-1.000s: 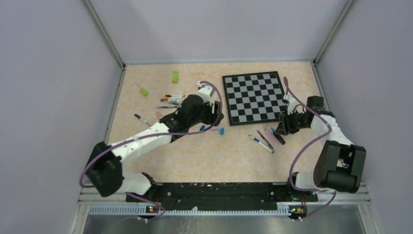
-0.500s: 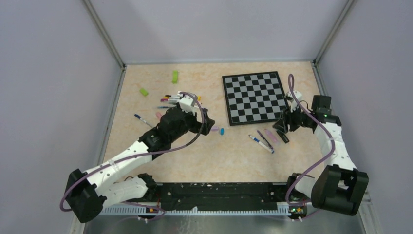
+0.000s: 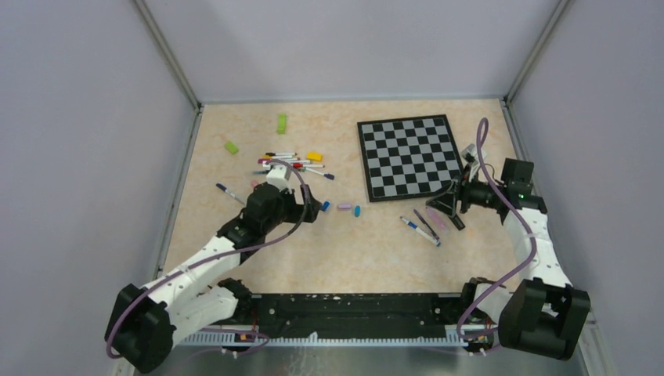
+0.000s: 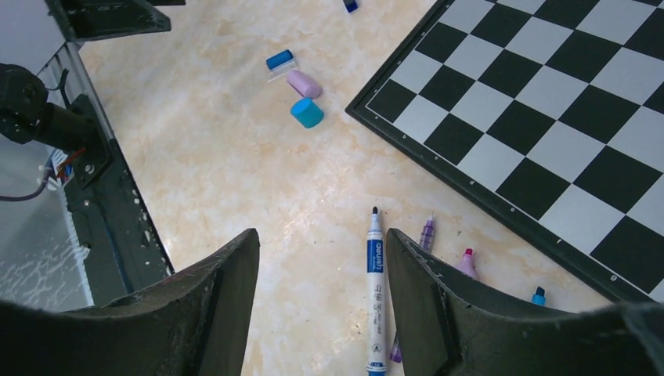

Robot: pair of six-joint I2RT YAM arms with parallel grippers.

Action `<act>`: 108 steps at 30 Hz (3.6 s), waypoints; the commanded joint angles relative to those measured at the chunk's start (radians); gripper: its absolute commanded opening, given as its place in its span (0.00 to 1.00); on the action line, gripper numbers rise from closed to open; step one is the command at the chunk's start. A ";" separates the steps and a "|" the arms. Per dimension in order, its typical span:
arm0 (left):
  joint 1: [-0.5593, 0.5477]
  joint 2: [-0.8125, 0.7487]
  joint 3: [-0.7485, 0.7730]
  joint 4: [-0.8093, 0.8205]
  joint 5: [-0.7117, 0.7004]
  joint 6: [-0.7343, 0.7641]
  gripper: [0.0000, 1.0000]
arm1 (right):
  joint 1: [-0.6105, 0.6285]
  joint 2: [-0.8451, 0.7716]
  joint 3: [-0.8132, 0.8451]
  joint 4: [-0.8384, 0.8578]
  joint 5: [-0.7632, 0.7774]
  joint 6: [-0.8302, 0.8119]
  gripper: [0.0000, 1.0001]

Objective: Open the pen caps
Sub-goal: Pick up the pen from the center of the board.

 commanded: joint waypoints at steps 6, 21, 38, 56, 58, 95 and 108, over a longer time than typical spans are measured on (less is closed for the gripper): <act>0.258 0.252 0.187 -0.093 0.085 0.050 0.94 | -0.006 -0.023 -0.001 0.039 0.022 -0.020 0.60; 0.469 0.569 0.458 -0.336 -0.074 -0.046 0.57 | -0.006 -0.029 -0.005 0.055 0.087 -0.010 0.60; 0.491 0.755 0.581 -0.497 -0.205 -0.136 0.60 | -0.006 -0.033 -0.005 0.067 0.105 0.001 0.60; 0.493 0.918 0.711 -0.615 -0.218 -0.180 0.52 | -0.006 -0.037 -0.005 0.072 0.101 0.010 0.60; 0.493 0.923 0.707 -0.611 -0.222 -0.180 0.50 | -0.006 -0.038 -0.005 0.072 0.099 0.010 0.60; 0.190 -0.026 -0.179 0.515 0.594 -0.245 0.22 | 0.035 -0.076 -0.083 0.083 -0.260 -0.097 0.61; -0.289 0.273 -0.040 0.795 0.313 -0.127 0.16 | 0.264 -0.080 -0.073 0.530 0.015 0.566 0.64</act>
